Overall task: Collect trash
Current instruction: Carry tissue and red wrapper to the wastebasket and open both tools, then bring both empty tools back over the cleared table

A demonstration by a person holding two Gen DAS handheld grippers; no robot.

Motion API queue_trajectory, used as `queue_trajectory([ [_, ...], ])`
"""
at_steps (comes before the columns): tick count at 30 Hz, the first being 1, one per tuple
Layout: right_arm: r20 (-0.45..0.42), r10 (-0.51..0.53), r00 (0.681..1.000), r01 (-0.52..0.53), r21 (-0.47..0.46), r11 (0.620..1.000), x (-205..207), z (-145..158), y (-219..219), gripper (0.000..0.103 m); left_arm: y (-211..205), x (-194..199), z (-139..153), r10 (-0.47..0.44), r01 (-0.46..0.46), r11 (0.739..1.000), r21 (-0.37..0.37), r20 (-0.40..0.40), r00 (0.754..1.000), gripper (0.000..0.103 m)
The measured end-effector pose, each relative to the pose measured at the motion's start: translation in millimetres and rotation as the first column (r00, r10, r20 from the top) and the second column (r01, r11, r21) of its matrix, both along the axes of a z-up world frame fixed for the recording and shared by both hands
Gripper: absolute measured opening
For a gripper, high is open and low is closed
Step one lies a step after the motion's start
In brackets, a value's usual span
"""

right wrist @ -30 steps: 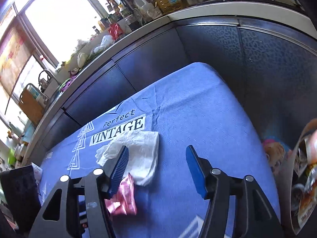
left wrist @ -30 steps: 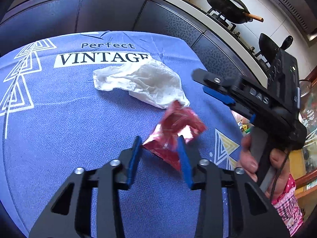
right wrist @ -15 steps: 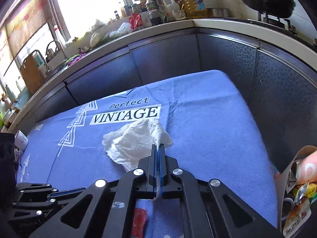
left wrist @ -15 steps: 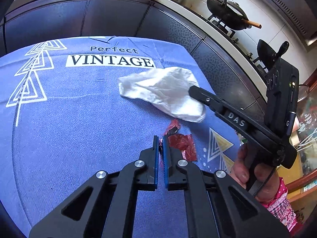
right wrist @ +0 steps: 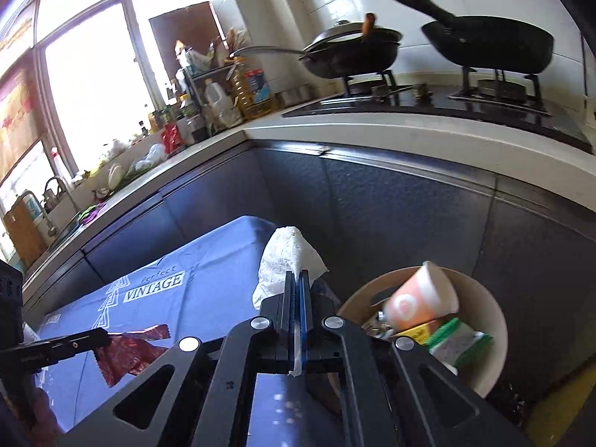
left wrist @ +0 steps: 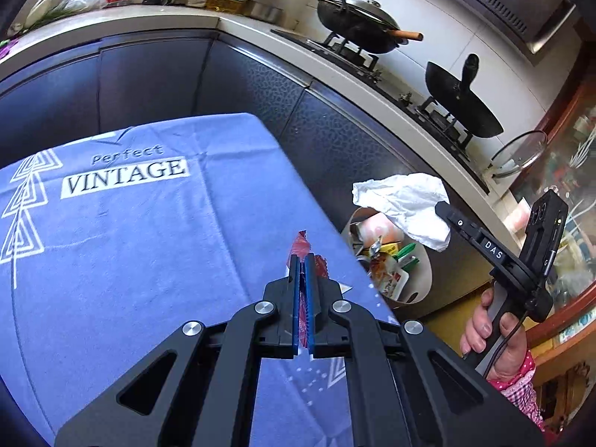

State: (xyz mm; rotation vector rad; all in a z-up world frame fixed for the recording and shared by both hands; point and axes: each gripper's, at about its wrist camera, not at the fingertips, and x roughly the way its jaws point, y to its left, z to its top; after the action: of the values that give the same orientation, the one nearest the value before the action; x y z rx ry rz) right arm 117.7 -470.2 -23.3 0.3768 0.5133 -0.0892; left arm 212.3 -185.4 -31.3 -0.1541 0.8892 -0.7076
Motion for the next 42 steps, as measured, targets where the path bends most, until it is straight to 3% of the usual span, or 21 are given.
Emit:
queue_trajectory([
  [9, -0.068, -0.123, 0.990, 0.127, 0.060, 0.990, -21.9, -44.0, -76.1, 0.003, -141.3, 13.3, 8.8, -0.177, 0.177, 0.984, 0.016, 0.015, 0.984, 0.002],
  [17, -0.145, -0.117, 0.982, 0.140, 0.164, 0.976, -20.0, -93.7, -97.6, 0.003, -233.4, 25.4, -39.5, -0.266, 0.269, 0.958, 0.098, -0.044, 0.963, 0.003],
  [20, -0.191, -0.108, 0.976, 0.144, 0.187, 0.972, -20.8, -111.7, -97.7, 0.009, -254.5, 28.8, -70.1, -0.259, 0.267, 0.946, 0.182, -0.068, 0.963, 0.009],
  [21, -0.205, -0.105, 0.973, 0.144, 0.188, 0.972, -20.9, -115.5, -97.2, 0.027, -260.0, 29.4, -79.9, -0.248, 0.257, 0.941, 0.221, -0.070, 0.966, 0.021],
  [22, -0.206, -0.120, 0.971, 0.157, 0.177, 0.972, -23.3, -116.6, -96.7, 0.056, -263.6, 29.6, -87.6, -0.242, 0.253, 0.934, 0.251, -0.073, 0.968, 0.039],
  [23, -0.192, -0.147, 0.970, 0.179, 0.160, 0.971, -27.5, -115.5, -95.8, 0.066, -264.8, 29.5, -92.6, -0.239, 0.251, 0.930, 0.267, -0.077, 0.968, 0.047],
  [24, -0.165, -0.180, 0.970, 0.203, 0.137, 0.970, -33.4, -112.0, -93.9, 0.071, -264.3, 29.3, -94.8, -0.234, 0.246, 0.931, 0.272, -0.075, 0.969, 0.053],
  [32, -0.097, -0.201, 0.975, 0.212, 0.123, 0.969, -49.2, -95.7, -92.4, 0.070, -242.5, 21.9, -69.6, -0.191, 0.191, 0.953, 0.235, -0.024, 0.981, 0.062],
  [37, -0.064, -0.203, 0.977, 0.212, 0.176, 0.961, -67.9, -80.8, -84.3, 0.070, -211.7, 2.3, -41.0, -0.179, 0.173, 0.966, 0.190, 0.017, 0.984, 0.063],
  [42, -0.039, -0.182, 0.983, 0.186, 0.233, 0.955, -92.4, -67.4, -61.2, 0.070, -177.0, -35.3, -21.7, -0.162, 0.145, 0.970, 0.196, 0.076, 0.984, 0.067],
])
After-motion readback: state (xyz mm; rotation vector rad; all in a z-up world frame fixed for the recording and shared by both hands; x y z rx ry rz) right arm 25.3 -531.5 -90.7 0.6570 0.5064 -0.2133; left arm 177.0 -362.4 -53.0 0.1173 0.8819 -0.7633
